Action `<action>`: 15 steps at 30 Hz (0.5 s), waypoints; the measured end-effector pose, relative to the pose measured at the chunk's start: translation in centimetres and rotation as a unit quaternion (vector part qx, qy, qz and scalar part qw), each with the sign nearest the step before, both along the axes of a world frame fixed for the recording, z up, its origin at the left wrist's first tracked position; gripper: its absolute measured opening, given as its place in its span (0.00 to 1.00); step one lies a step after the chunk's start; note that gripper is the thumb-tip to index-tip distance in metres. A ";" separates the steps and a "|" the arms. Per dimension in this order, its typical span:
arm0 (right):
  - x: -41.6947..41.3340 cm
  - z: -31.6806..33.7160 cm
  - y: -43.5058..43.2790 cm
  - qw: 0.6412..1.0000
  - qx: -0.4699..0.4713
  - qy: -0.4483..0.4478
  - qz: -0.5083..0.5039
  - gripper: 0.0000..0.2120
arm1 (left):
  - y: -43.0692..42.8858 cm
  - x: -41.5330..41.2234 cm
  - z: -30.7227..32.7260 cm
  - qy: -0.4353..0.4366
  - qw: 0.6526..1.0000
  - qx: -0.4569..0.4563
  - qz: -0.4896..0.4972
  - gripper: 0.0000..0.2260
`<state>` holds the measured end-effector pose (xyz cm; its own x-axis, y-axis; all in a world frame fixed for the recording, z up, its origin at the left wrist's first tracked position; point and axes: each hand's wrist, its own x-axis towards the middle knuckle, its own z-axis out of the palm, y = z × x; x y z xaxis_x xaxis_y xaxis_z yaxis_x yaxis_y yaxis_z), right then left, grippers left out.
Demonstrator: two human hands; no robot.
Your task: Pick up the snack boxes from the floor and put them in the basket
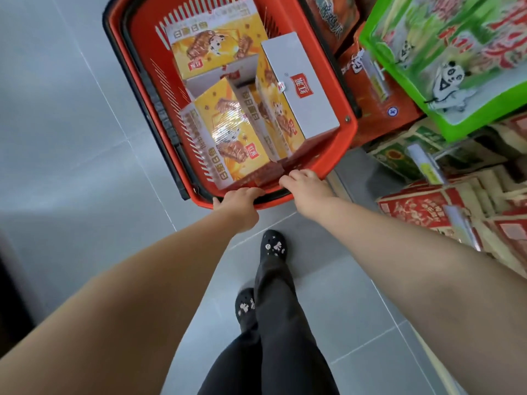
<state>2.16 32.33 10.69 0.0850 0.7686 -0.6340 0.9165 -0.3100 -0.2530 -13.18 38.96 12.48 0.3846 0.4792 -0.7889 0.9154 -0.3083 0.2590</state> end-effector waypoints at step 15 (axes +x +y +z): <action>-0.2 -2.2 -16.7 0.999 0.023 -0.019 0.014 0.24 | -16.4 -2.0 0.5 -0.016 0.998 -0.051 -0.041 0.33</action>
<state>1.95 15.58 8.49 0.0874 0.7993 -0.5945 0.9337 -0.2738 -0.2309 -15.15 22.57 12.99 0.4451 0.3625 -0.8188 0.8789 -0.3520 0.3220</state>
